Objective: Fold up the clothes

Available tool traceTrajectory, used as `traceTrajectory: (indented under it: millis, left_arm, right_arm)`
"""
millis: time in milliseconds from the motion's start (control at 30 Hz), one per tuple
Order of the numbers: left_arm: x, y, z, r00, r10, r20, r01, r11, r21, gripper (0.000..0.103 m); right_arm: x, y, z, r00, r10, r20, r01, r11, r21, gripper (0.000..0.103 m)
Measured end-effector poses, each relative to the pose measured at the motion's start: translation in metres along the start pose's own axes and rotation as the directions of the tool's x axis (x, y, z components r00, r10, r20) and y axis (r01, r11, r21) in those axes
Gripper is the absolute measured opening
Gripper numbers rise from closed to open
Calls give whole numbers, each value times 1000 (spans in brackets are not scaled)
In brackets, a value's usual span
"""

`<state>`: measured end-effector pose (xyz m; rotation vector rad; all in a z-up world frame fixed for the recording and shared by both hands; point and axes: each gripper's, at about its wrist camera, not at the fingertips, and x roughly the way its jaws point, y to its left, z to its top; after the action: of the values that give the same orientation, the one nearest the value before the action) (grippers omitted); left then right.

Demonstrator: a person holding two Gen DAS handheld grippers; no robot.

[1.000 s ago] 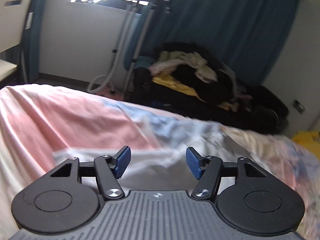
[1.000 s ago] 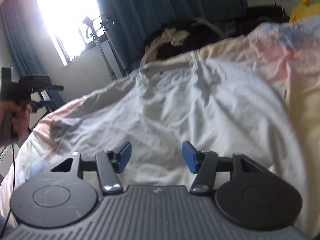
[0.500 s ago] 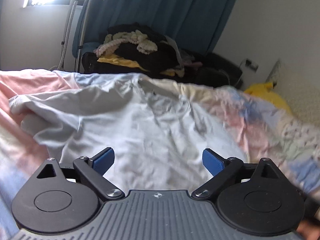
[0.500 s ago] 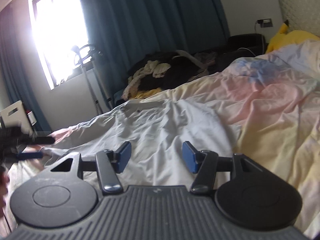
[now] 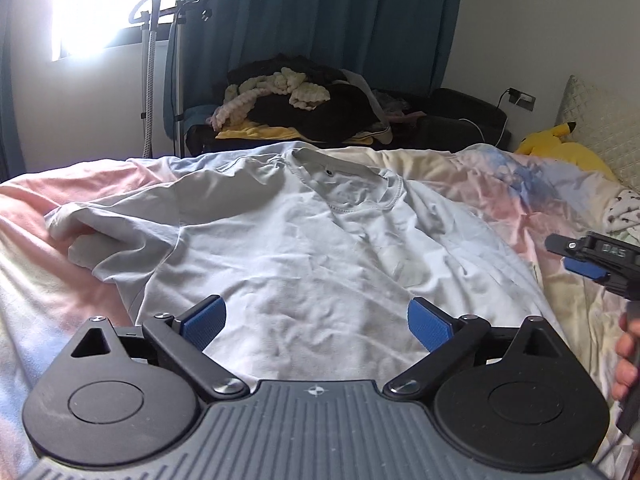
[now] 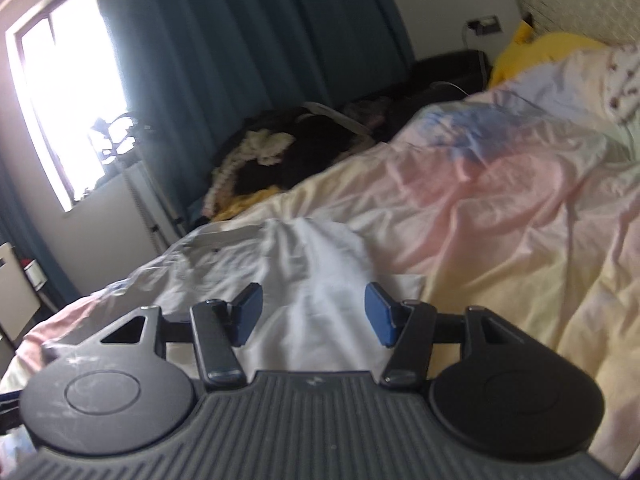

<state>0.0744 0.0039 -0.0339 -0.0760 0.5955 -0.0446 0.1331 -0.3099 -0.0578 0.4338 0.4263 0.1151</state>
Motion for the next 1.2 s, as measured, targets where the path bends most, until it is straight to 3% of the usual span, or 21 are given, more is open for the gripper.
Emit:
traceTrajectory:
  millis: [267,500,600,767,1000,1200]
  left_arm:
    - [11,0,-3,999,10,-32,-9,1000,10,99]
    - [14,2,-3,999,16,-41,-16,1000,-2,99]
    - [12,4,-2,999,15,-42,-15,1000,-19,99]
    - [11,7,-1,999,4,-36,-6,999,-43,99]
    - [20,8,-1,998,-9,-62,5,998,-64,99]
    - [28,9,-1,996,-23,-83,17,997,-76,99]
  right_arm:
    - [12,-26,2,1000,-24,1,24,997,75,58]
    - [16,-37,6,1000,10,22,-13,992,125,58]
    - [23,-62,13,999,31,35,-38,970,241,58]
    - [45,-105,21,991,122,48,-131,891,434,56]
    - [79,-109,30,978,209,23,-197,872,448,49]
    - [102,-116,16,988,104,-114,-44,896,441,37]
